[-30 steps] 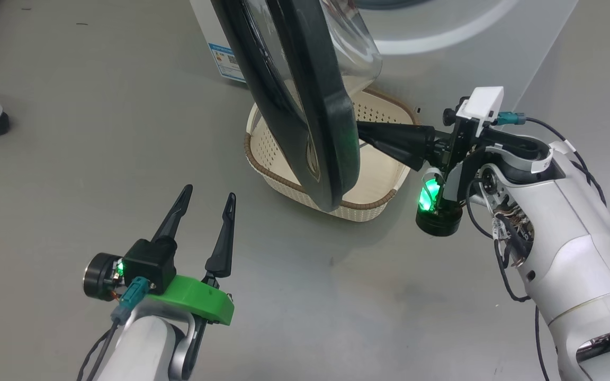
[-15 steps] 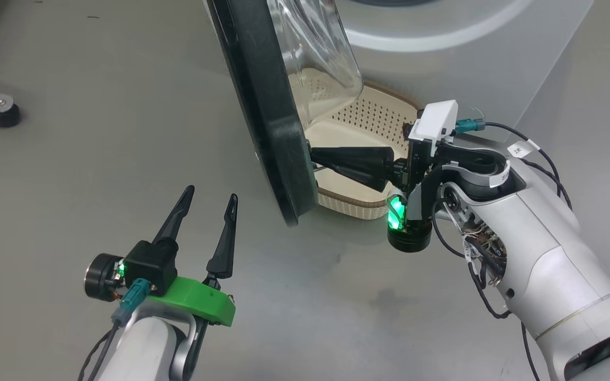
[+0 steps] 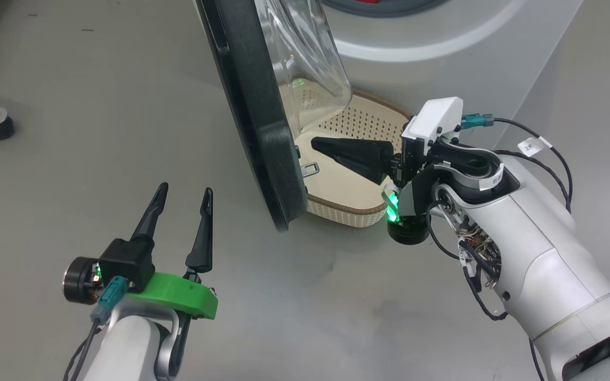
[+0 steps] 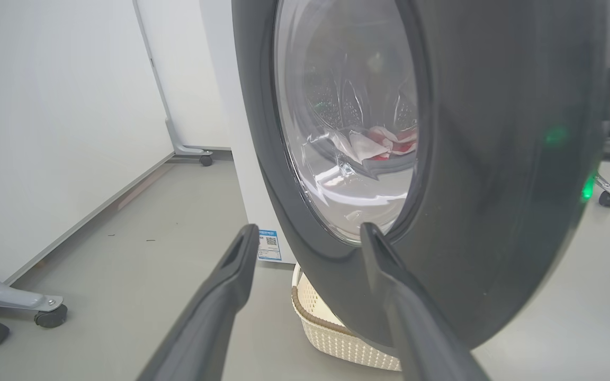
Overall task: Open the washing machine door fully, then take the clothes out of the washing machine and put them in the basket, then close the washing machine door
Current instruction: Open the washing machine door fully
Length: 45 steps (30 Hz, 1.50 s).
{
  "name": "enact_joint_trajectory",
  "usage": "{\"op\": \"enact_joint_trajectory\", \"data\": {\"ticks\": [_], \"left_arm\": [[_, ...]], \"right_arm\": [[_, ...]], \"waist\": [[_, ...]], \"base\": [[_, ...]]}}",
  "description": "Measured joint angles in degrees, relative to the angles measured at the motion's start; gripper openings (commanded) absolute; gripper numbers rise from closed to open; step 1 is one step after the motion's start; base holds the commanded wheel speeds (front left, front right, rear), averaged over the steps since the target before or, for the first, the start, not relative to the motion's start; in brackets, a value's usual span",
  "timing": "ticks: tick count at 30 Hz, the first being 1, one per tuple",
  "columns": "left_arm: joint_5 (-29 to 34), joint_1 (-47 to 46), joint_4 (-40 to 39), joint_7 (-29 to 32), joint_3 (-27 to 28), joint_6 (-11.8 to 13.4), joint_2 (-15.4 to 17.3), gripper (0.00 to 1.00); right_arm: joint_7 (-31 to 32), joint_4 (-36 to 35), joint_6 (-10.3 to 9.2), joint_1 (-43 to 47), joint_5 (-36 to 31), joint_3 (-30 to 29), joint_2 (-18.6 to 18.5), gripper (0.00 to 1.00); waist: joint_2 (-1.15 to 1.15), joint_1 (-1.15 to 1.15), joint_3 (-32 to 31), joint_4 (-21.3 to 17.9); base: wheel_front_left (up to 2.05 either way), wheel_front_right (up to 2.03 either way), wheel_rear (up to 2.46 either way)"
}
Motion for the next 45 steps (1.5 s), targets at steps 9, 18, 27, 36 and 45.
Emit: {"op": "enact_joint_trajectory", "data": {"ticks": [9, 18, 27, 36, 45], "left_arm": [[0.9, 1.8, 0.0, 0.0, 2.2, 0.1, 0.0, 1.00], [1.6, 3.3, 0.2, 0.0, 3.6, 0.3, 1.0, 1.00], [1.9, 4.7, 0.0, 0.0, 5.3, 0.3, 2.0, 1.00], [2.3, 6.1, -0.5, 0.0, 6.1, 0.1, 2.1, 1.00], [2.5, 6.2, -0.6, 0.0, 7.4, -0.3, 2.2, 1.00]], "right_arm": [[-12.1, 0.6, 9.56, 0.3, -20.7, 5.6, -7.7, 0.00], [-30.1, -1.6, 13.93, 2.7, -39.4, 8.7, -15.5, 0.00], [-45.6, -5.0, 13.73, 6.2, -55.1, 13.1, -21.4, 0.00], [-54.8, -8.1, 10.31, 11.3, -62.8, 14.6, -23.7, 0.00], [-53.8, -11.1, 5.61, 18.1, -64.8, 11.5, -24.0, 0.00]], "waist": [[0.00, 0.00, -2.9, -2.7], [0.00, 0.00, -5.9, -6.3], [0.00, 0.00, -8.3, -9.9], [0.00, 0.00, -10.0, -13.1], [0.00, 0.00, -10.7, -14.1]], "base": [[0.00, 0.00, 0.00], [0.00, 0.00, 0.00], [0.00, 0.00, 0.00], [0.00, 0.00, 0.00], [0.00, 0.00, 0.00]]}}
